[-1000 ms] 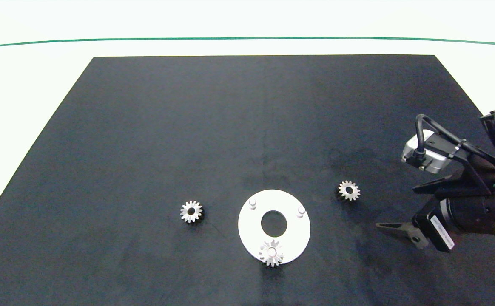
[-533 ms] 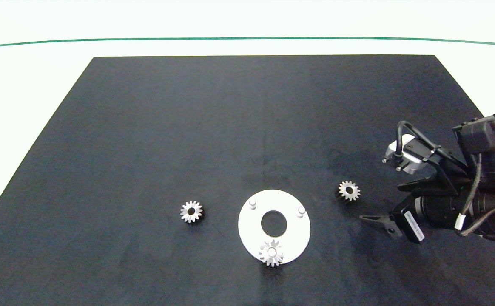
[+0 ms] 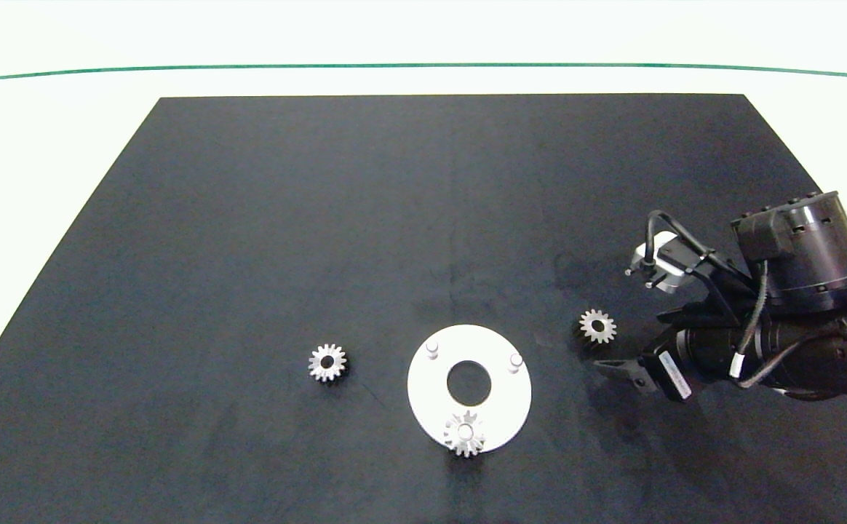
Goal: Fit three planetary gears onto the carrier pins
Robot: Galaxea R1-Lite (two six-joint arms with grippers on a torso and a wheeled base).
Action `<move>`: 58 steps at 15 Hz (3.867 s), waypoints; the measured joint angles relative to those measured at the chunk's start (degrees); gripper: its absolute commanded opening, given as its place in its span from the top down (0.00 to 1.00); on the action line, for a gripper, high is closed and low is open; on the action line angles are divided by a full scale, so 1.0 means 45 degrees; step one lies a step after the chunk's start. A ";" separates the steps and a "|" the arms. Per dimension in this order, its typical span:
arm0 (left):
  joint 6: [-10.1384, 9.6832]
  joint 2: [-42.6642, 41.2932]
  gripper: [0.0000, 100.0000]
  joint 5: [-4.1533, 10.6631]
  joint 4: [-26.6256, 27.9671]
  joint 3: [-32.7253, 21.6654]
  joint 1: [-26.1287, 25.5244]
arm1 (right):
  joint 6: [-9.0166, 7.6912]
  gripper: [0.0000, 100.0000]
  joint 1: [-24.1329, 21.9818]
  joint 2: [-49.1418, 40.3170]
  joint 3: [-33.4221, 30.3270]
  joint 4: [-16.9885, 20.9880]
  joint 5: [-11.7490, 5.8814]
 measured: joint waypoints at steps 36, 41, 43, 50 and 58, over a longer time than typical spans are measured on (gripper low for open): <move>-0.0019 0.0060 0.00 -0.0092 -0.0005 0.0019 -0.0038 | 0.0000 0.38 0.0049 0.1823 -0.1631 0.0000 0.0320; -0.0019 0.0092 0.00 -0.0154 -0.0005 0.0014 -0.0038 | 0.0000 0.47 0.0049 0.1829 -0.1699 0.0005 0.0320; -0.0019 0.0087 0.00 -0.0160 -0.0005 0.0027 -0.0038 | 0.0000 0.52 0.0041 0.1829 -0.1696 0.0024 0.0320; -0.0019 0.0092 0.00 -0.0154 -0.0005 0.0038 -0.0038 | 0.0000 0.65 0.0041 0.1829 -0.1636 0.0054 0.0320; -0.0014 0.0092 0.00 -0.0154 -0.0005 0.0038 -0.0038 | 0.0000 0.82 0.0024 0.1829 -0.1623 0.0073 0.0320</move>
